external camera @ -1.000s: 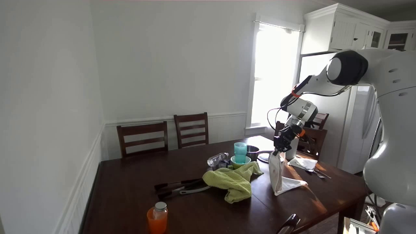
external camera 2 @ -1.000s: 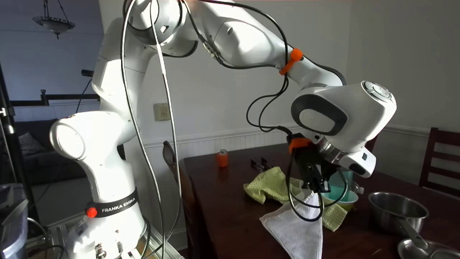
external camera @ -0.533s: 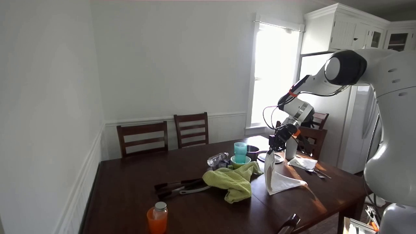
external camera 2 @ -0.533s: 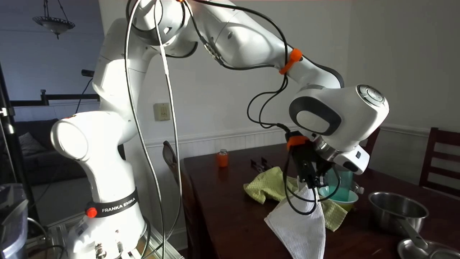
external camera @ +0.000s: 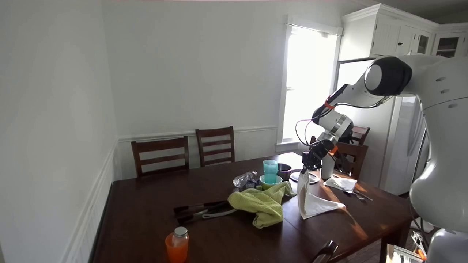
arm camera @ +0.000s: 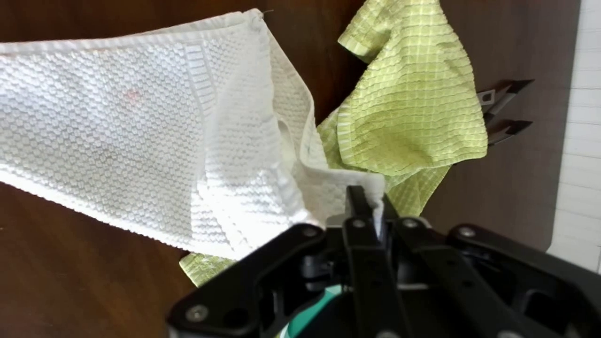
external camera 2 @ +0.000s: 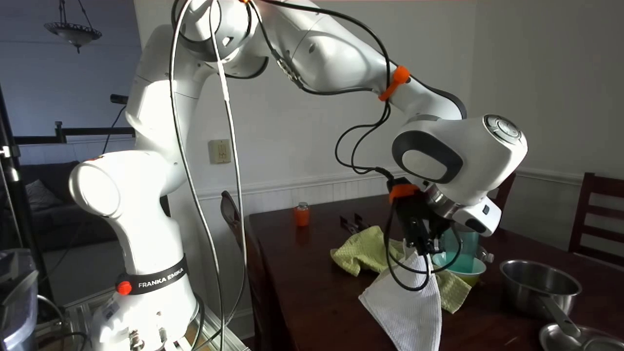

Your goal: Unfold the white napkin

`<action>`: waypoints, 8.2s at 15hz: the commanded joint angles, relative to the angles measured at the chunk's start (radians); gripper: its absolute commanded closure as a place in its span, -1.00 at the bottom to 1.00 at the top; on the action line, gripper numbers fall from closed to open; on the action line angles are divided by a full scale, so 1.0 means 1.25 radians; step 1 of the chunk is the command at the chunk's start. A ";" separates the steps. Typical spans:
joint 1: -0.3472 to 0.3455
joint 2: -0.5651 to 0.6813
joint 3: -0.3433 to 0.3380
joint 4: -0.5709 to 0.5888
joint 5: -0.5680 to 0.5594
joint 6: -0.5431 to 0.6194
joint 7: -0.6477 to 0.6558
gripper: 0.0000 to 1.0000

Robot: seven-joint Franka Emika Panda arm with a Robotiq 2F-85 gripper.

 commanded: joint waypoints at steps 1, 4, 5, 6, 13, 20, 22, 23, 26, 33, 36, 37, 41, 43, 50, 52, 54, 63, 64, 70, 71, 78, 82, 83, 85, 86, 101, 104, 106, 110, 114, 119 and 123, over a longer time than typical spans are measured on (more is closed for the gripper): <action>0.034 -0.007 -0.013 -0.001 0.042 -0.007 0.008 0.97; 0.061 -0.008 -0.013 -0.001 0.074 -0.012 0.016 0.97; 0.071 -0.006 -0.014 0.000 0.088 -0.007 0.016 0.97; 0.082 -0.003 -0.015 0.003 0.101 -0.005 0.020 0.97; 0.160 0.002 -0.034 -0.001 0.180 0.002 0.066 0.39; 0.211 -0.015 -0.096 -0.009 0.142 0.089 0.065 -0.42; 0.220 -0.024 -0.113 -0.016 0.120 0.113 0.065 -0.71; 0.223 -0.026 -0.121 -0.018 0.105 0.122 0.064 -0.86; 0.224 -0.025 -0.136 -0.022 0.061 0.145 0.061 -1.00; 0.233 0.030 -0.144 0.013 0.010 0.170 0.105 -1.00; 0.242 0.060 -0.146 0.006 -0.079 0.220 0.141 -1.00; 0.241 0.068 -0.144 0.005 -0.103 0.234 0.152 -1.00; 0.240 0.092 -0.135 -0.004 -0.195 0.268 0.196 -1.00; 0.239 0.103 -0.134 0.000 -0.228 0.266 0.215 -1.00; 0.227 0.141 -0.119 0.016 -0.247 0.260 0.251 -0.36; 0.228 0.149 -0.116 0.020 -0.244 0.266 0.259 -0.04; 0.228 0.157 -0.111 0.025 -0.243 0.268 0.264 0.24; 0.199 0.213 -0.089 0.033 -0.243 0.374 0.254 1.00; 0.199 0.216 -0.091 0.032 -0.248 0.378 0.255 1.00; 0.177 0.231 -0.107 0.032 -0.276 0.382 0.254 1.00; 0.173 0.231 -0.110 0.030 -0.282 0.382 0.256 1.00; 0.118 0.206 -0.097 0.020 -0.285 0.375 0.244 1.00; 0.118 0.138 -0.078 -0.006 -0.280 0.379 0.244 1.00; 0.113 0.132 -0.063 0.000 -0.266 0.378 0.235 1.00; 0.117 0.134 -0.049 0.013 -0.250 0.369 0.250 1.00; 0.125 0.141 -0.048 0.016 -0.253 0.366 0.262 1.00; 0.122 0.245 -0.037 0.035 -0.254 0.362 0.304 1.00; 0.116 0.252 -0.043 0.034 -0.258 0.365 0.300 1.00; 0.112 0.253 -0.046 0.030 -0.258 0.364 0.298 1.00; 0.104 0.247 -0.060 0.021 -0.272 0.355 0.298 1.00; 0.099 0.235 -0.098 0.006 -0.300 0.331 0.312 1.00; 0.089 0.228 -0.160 -0.007 -0.357 0.297 0.321 1.00; 0.080 0.219 -0.178 -0.009 -0.389 0.280 0.326 1.00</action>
